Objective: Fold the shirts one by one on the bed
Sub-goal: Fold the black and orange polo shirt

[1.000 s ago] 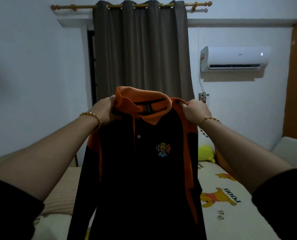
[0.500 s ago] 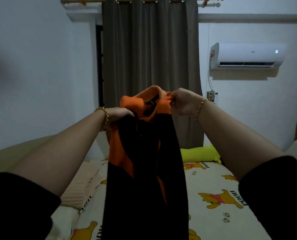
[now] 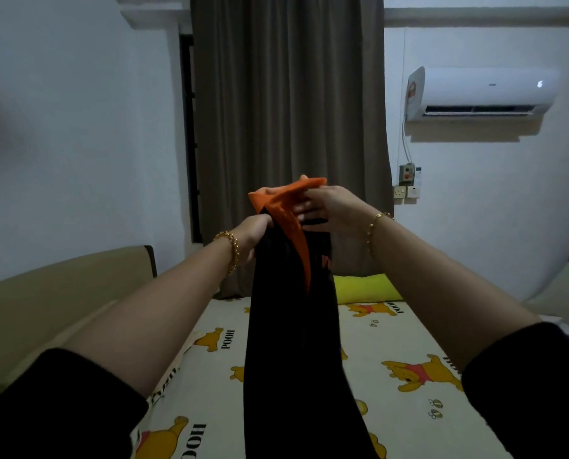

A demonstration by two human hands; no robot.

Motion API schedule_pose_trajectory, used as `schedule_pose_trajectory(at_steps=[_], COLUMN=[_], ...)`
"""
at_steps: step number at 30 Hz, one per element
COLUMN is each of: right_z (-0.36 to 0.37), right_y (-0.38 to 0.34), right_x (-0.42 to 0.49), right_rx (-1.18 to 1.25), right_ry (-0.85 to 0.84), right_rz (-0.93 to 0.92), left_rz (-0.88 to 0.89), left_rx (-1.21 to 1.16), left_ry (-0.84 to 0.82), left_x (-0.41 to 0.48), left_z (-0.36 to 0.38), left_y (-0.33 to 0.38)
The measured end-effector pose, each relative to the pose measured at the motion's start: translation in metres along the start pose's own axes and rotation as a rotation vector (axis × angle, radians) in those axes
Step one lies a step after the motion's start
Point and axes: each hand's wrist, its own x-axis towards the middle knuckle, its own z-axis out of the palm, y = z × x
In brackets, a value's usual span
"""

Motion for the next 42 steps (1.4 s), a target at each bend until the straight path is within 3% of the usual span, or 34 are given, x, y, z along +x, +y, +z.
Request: schedule_pose_trajectory(at_steps=[2, 7, 12, 21, 25, 28, 30, 32, 34, 36, 38, 42], right_z=[-0.010, -0.017, -0.011, 0.006, 0.007, 0.001, -0.001, 0.001, 0.007, 0.015, 0.024, 0.034], right_y=[0.017, 0.076, 0.127, 0.162, 0.143, 0.122, 0.106, 0.092, 0.080, 0.074, 0.071, 0.063], right_x=[-0.008, -0.024, -0.021, -0.008, -0.005, -0.006, -0.007, -0.006, -0.003, 0.001, 0.004, 0.007], right_rx=[-0.131, -0.716, -0.669, -0.428, -0.396, -0.442, -0.475, -0.559, -0.606, -0.633, -0.662, -0.671], right_ry=[-0.027, -0.289, -0.325, 0.205, 0.354, 0.350, 0.301, 0.269, 0.244, 0.201, 0.141, 0.060], right_rz=[0.082, 0.280, 0.210, 0.036, -0.038, -0.156, -0.186, -0.200, -0.219, -0.228, -0.233, -0.240], left_rz=[0.010, 0.039, 0.099, 0.096, 0.015, -0.129, -0.268, -0.394, -0.417, -0.359, -0.310, -0.165], left_rx=[-0.072, -0.128, -0.124, -0.129, 0.069, 0.258, 0.393, 0.639, 0.785, 0.733, 0.630, 0.543], left_ry=[-0.001, 0.023, 0.026, 0.135, 0.336, 0.396, 0.279, 0.023, -0.215, -0.366, -0.428, -0.345], left_x=[0.002, 0.009, 0.012, 0.019, 0.035, 0.036, 0.030, 0.020, 0.010, 0.007, 0.006, 0.013], left_z=[0.003, 0.012, 0.022, -0.009, -0.032, -0.048, -0.055, -0.056, -0.049, -0.040, -0.030, -0.016], left_y=[0.000, 0.004, 0.010, 0.002, -0.006, -0.021, -0.033, -0.041, -0.042, -0.044, -0.048, -0.069])
